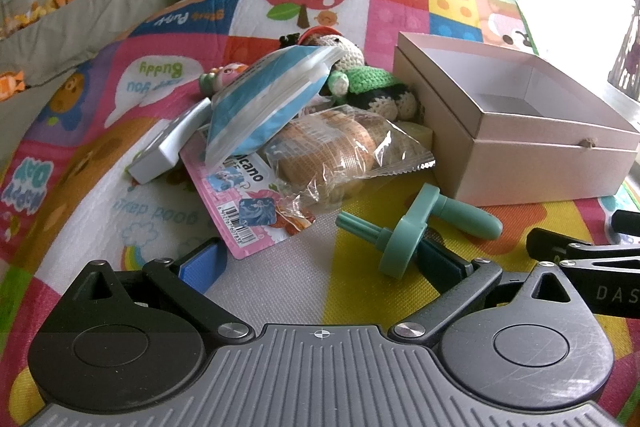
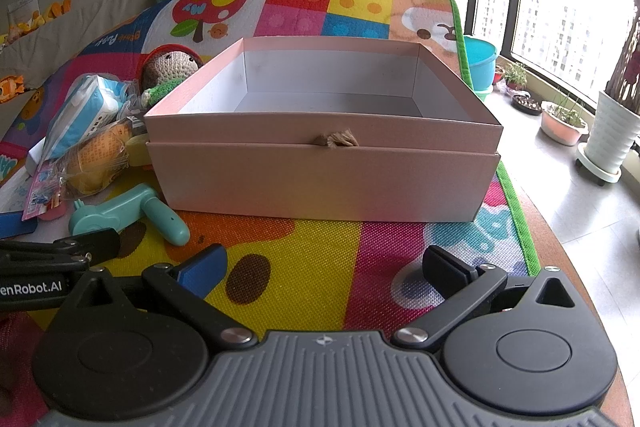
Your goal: Organize objects
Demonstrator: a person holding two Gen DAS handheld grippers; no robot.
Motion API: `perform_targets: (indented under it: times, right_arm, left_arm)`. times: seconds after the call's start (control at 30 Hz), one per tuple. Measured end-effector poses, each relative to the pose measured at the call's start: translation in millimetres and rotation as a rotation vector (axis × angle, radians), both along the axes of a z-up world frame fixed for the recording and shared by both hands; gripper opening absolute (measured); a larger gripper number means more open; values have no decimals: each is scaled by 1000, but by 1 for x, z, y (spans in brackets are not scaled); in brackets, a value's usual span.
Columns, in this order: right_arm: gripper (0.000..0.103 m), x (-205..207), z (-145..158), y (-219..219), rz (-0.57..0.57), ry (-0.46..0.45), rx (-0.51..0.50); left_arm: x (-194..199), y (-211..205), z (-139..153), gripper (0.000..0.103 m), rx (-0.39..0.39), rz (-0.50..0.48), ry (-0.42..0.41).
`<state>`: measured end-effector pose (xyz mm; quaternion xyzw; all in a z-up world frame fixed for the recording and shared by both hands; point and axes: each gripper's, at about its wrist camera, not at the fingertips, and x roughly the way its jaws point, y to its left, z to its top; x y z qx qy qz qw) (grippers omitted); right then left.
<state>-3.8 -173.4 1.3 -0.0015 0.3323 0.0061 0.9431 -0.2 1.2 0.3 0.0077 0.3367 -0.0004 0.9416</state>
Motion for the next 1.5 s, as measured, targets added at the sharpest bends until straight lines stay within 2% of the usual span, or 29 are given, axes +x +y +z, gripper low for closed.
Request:
perform_targets:
  times: [0.13, 0.53, 0.63, 0.73, 0.83, 0.93, 1.07, 1.13, 1.27, 1.33, 1.37, 1.4, 1.5]
  right_arm:
    - [103, 0, 0, 0, 0, 0, 1]
    - [103, 0, 0, 3, 0, 0, 3]
    - [103, 0, -2, 6, 17, 1, 5]
    - [103, -6, 3, 0, 58, 39, 4]
    - [103, -9, 5, 0, 70, 60, -3]
    - [103, -14, 5, 1, 68, 77, -2]
    - [103, -17, 5, 1, 65, 76, -3]
    - [103, -17, 5, 1, 56, 81, -3]
    - [103, -17, 5, 3, 60, 82, -2]
    - [103, -17, 5, 5, 63, 84, -4]
    - [103, -19, 5, 4, 65, 84, -1]
    - [103, -19, 6, 3, 68, 84, 1]
    - [103, -20, 6, 2, 73, 85, 5]
  left_arm:
    - [0, -7, 0, 103, 31, -1, -6]
    - [2, -2, 0, 103, -2, -7, 3]
    - [-1, 1, 1, 102, -5, -29, 12]
    - [-11, 4, 3, 102, -6, -65, 29]
    - [-24, 20, 15, 102, -77, -116, 57]
    - [-27, 43, 42, 102, -126, -107, 0]
    - [17, 85, 85, 102, -311, -20, -19]
    - [51, 95, 98, 102, -341, 27, -5]
    - [111, 91, 93, 100, -326, 33, 97]
    - [131, 84, 79, 89, -315, 34, 158]
    - [140, 80, 70, 75, -298, 36, 193]
    - [147, 77, 62, 76, -277, 43, 216]
    - [151, 75, 49, 75, -244, 58, 207]
